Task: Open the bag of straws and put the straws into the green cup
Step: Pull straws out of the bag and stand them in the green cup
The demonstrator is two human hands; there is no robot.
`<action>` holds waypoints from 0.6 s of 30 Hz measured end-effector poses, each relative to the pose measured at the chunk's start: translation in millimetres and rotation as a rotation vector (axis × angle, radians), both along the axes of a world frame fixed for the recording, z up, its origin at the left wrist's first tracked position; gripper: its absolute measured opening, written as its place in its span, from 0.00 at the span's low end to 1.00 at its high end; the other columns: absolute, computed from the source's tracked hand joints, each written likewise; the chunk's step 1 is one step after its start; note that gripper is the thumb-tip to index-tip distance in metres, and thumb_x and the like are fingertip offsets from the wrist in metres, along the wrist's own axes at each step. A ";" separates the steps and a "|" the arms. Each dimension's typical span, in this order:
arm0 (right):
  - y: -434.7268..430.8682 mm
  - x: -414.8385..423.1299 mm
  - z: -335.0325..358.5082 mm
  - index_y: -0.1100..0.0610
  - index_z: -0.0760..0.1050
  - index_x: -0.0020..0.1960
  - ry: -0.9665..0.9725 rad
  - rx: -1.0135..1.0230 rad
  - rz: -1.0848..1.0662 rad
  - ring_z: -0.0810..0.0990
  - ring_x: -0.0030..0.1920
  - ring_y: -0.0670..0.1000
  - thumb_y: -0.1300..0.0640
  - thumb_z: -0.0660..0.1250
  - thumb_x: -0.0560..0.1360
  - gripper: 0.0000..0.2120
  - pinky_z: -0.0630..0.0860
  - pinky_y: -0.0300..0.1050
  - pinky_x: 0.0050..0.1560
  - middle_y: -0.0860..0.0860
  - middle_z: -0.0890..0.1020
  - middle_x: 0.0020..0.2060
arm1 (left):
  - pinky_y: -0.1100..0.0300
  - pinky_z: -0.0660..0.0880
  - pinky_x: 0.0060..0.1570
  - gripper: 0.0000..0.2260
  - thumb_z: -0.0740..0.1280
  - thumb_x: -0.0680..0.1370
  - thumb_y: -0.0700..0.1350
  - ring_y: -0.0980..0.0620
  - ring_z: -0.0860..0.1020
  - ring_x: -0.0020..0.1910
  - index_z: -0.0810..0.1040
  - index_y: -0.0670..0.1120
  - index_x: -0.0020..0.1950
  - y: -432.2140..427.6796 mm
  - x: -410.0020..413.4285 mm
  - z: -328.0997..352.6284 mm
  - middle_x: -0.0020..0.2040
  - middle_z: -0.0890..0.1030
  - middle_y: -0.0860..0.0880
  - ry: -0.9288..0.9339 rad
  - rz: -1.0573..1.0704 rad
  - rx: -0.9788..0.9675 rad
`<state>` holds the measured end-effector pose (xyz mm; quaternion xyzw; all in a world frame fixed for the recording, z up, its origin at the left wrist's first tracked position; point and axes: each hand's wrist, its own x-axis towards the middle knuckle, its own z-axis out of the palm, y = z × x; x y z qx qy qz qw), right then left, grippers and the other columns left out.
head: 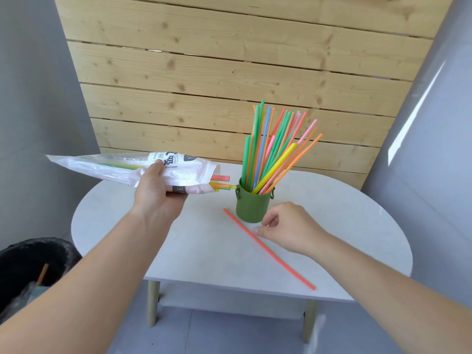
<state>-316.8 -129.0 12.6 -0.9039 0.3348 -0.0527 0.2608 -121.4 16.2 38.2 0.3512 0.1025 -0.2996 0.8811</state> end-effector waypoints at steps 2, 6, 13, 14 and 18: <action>-3.6 5.6 -11.4 0.56 0.85 0.40 0.059 0.097 -0.045 0.81 0.40 0.50 0.43 0.77 0.69 0.15 0.76 0.44 0.40 0.49 0.84 0.37 | 0.55 0.81 0.37 0.03 0.66 0.84 0.44 0.46 0.85 0.50 0.77 0.45 0.54 1.0 -0.8 -1.1 0.53 0.84 0.46 -0.003 -0.007 -0.001; -5.4 14.9 -22.8 0.57 0.85 0.40 0.114 0.157 -0.104 0.80 0.37 0.52 0.45 0.79 0.67 0.15 0.73 0.42 0.37 0.52 0.82 0.34 | 0.51 0.83 0.45 0.04 0.66 0.84 0.44 0.46 0.86 0.55 0.78 0.45 0.56 5.3 2.9 -4.9 0.56 0.85 0.45 -0.002 -0.008 -0.014; -5.5 20.5 -28.6 0.61 0.85 0.42 0.101 0.228 -0.123 0.84 0.48 0.56 0.52 0.80 0.68 0.12 0.80 0.48 0.47 0.58 0.86 0.44 | 0.52 0.82 0.44 0.04 0.66 0.84 0.44 0.46 0.85 0.51 0.78 0.44 0.55 9.3 8.6 -6.8 0.52 0.85 0.47 0.012 0.010 -0.009; -4.8 20.6 -27.9 0.62 0.85 0.43 0.105 0.241 -0.114 0.84 0.49 0.57 0.52 0.80 0.68 0.13 0.80 0.49 0.48 0.59 0.86 0.44 | 0.52 0.82 0.45 0.04 0.66 0.84 0.44 0.46 0.85 0.51 0.78 0.44 0.55 9.8 9.2 -6.6 0.52 0.85 0.46 0.009 0.011 -0.009; -2.9 19.0 -15.6 0.59 0.83 0.40 0.113 0.281 -0.060 0.80 0.41 0.52 0.51 0.77 0.71 0.11 0.74 0.41 0.38 0.54 0.81 0.37 | 0.51 0.82 0.48 0.04 0.66 0.84 0.44 0.46 0.85 0.51 0.77 0.45 0.55 11.8 10.2 -2.1 0.53 0.84 0.46 0.021 0.027 -0.012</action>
